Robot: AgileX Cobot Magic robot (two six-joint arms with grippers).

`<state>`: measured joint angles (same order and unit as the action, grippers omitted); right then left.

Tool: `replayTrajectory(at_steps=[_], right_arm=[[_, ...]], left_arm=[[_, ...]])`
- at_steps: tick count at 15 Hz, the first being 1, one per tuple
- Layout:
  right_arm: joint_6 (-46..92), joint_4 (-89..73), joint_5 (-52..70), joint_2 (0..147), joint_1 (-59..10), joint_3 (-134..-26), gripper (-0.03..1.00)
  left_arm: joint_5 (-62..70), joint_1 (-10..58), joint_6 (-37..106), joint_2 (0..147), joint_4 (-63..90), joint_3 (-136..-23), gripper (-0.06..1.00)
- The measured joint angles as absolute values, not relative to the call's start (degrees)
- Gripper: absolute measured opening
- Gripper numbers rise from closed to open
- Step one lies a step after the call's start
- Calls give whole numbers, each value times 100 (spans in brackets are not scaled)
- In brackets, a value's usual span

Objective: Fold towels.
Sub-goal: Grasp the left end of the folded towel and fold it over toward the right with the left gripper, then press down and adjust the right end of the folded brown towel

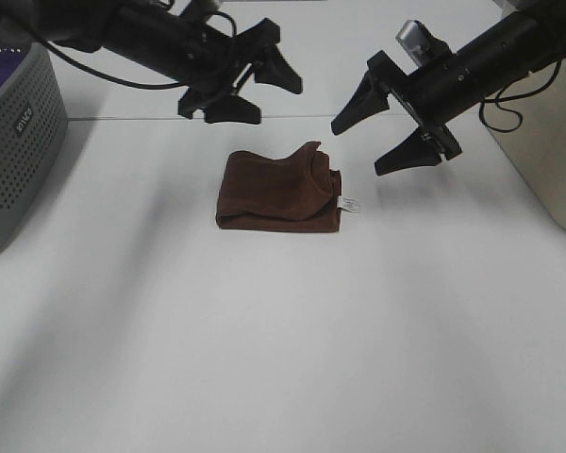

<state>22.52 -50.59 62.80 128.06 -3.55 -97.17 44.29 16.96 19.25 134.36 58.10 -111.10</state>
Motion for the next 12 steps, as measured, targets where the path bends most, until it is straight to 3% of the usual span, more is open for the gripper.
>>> replayTrajectory(at_steps=[7, 12], right_arm=[[2641, -5770, 5323, 12806, -1564, -9717, 83], [2974, -6612, 4704, 13092, -1679, -9895, 83]], left_arm=[[4945, 1060, 728, 13436, 3449, -11110, 71], [5036, 1037, 344, 13436, 2699, -11110, 71]])
